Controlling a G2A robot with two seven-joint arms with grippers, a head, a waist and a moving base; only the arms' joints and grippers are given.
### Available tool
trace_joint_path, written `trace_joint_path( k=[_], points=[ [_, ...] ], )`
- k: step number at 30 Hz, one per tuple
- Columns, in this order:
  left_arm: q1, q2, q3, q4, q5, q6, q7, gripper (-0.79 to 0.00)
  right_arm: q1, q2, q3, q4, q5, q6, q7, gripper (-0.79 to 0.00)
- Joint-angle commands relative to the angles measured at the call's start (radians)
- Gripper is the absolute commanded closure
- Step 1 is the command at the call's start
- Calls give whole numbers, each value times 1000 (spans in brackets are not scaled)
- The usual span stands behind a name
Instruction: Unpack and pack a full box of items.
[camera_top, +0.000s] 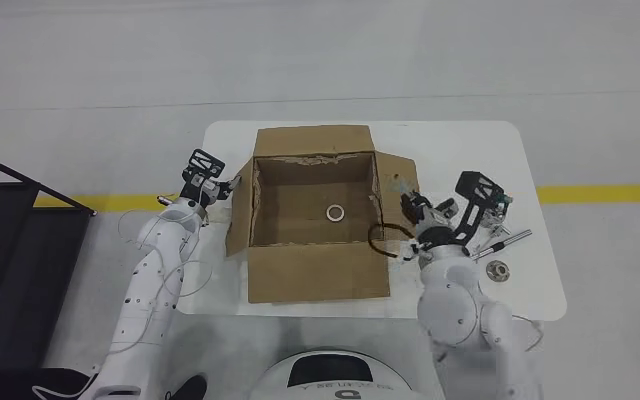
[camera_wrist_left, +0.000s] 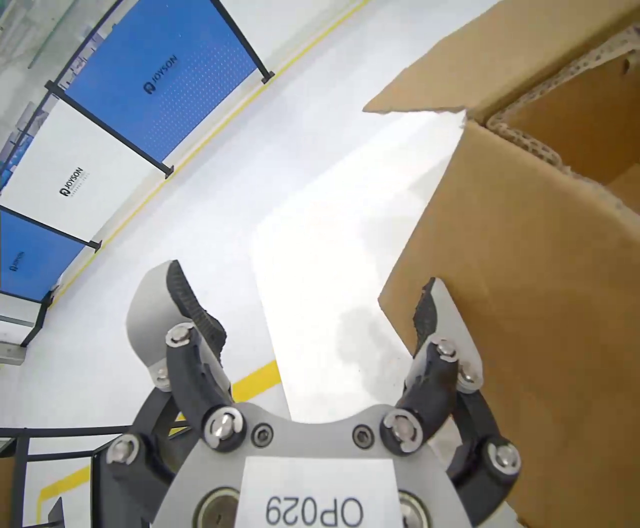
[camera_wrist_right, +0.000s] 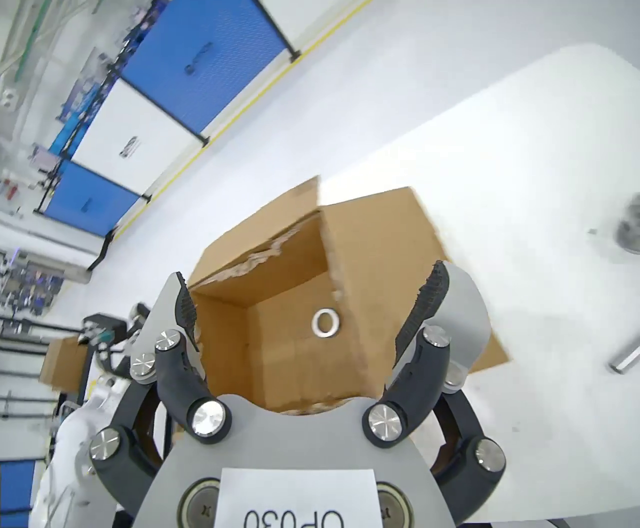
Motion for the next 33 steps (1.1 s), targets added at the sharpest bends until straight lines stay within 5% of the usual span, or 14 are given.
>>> trace_joint_path(
  k=[1,10,19,20,24,27,29,33],
  points=[
    [0,0,0,0,0,0,0,-785,-47,4,94,0,36,-11,8,-785],
    [0,0,0,0,0,0,0,-785,-48,3,94,9,46,-10,16,-785],
    [0,0,0,0,0,0,0,-785,-44,29,363,115,42,15,314,-785],
    [0,0,0,0,0,0,0,-785,-44,31,393,130,32,25,341,-690],
    [0,0,0,0,0,0,0,-785,-4,34,467,158,77,53,390,-625],
    [0,0,0,0,0,0,0,-785,45,36,445,209,44,70,368,-603],
    [0,0,0,0,0,0,0,-785,91,36,409,260,-10,114,359,-662],
    [0,0,0,0,0,0,0,-785,186,36,347,407,-144,227,392,-603]
  ],
)
